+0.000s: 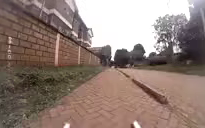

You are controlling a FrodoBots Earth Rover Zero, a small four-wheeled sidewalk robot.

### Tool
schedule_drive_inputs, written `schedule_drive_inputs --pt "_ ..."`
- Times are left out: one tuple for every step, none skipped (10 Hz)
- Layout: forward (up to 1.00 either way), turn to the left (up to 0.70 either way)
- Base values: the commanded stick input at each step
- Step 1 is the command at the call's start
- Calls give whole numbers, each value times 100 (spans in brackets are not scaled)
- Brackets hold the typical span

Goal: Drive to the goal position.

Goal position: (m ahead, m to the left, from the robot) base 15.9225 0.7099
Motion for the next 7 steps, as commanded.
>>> schedule_drive_inputs --pt "50 -42" --pt "50 -46" --pt "50 -50" --pt "50 8" --pt "50 2" --pt "50 0" --pt "50 0"
